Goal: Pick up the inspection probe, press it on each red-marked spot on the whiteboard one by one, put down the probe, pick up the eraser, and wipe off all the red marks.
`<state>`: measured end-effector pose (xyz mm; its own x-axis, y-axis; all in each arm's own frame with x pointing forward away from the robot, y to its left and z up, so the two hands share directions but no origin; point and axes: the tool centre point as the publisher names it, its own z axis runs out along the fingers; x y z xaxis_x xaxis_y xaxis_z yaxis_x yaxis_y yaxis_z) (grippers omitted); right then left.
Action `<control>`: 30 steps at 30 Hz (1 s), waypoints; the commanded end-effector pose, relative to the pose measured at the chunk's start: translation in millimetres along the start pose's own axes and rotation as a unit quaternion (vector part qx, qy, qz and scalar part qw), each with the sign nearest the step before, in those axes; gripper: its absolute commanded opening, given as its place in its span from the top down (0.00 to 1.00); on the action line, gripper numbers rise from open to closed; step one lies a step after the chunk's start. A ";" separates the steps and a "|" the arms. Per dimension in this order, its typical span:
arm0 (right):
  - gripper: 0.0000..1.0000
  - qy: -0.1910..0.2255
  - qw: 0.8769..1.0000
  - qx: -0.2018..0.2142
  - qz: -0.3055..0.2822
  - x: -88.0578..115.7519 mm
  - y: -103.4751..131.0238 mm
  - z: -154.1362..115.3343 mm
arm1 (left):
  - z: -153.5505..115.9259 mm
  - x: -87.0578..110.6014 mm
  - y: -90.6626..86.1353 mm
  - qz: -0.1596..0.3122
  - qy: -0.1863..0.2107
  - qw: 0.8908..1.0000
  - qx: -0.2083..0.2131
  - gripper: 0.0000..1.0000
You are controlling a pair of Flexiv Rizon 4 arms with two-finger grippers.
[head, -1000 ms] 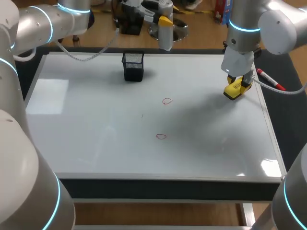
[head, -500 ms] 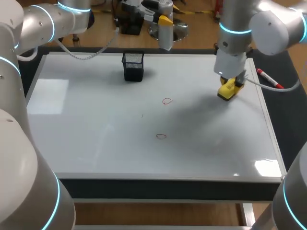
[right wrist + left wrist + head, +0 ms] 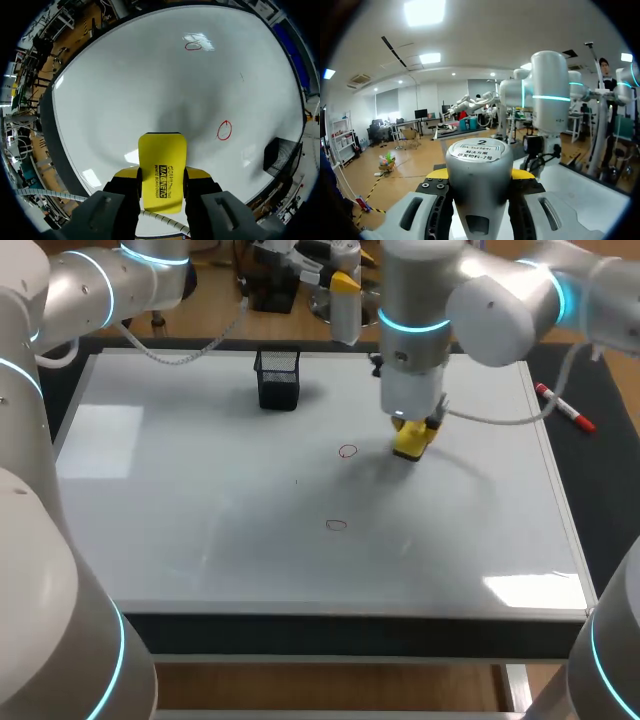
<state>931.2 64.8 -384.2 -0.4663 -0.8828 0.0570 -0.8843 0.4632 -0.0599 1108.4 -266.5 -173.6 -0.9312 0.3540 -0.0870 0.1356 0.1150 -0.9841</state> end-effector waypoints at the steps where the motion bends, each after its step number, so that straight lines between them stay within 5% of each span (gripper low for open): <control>1: 1.00 0.019 1.000 0.004 -0.022 -26.6 11.6 1.4 | 0.0 -1.2 -0.2 0.000 0.001 1.000 0.001 1.00; 12: 1.00 0.014 0.994 0.000 -0.111 -78.7 37.0 6.0 | 0.0 -1.2 -0.2 0.000 0.001 1.000 0.001 1.00; 30: 1.00 0.020 0.982 -0.001 -0.188 -115.2 57.8 14.4 | 0.0 -1.2 -0.2 0.000 0.001 1.000 0.001 1.00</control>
<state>932.7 188.5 -408.9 -0.1068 -0.9905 0.0861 -0.9942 0.1050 -0.0247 1108.4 -266.5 -173.8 -0.9312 0.3540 -0.0871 0.1356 0.1147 -0.9841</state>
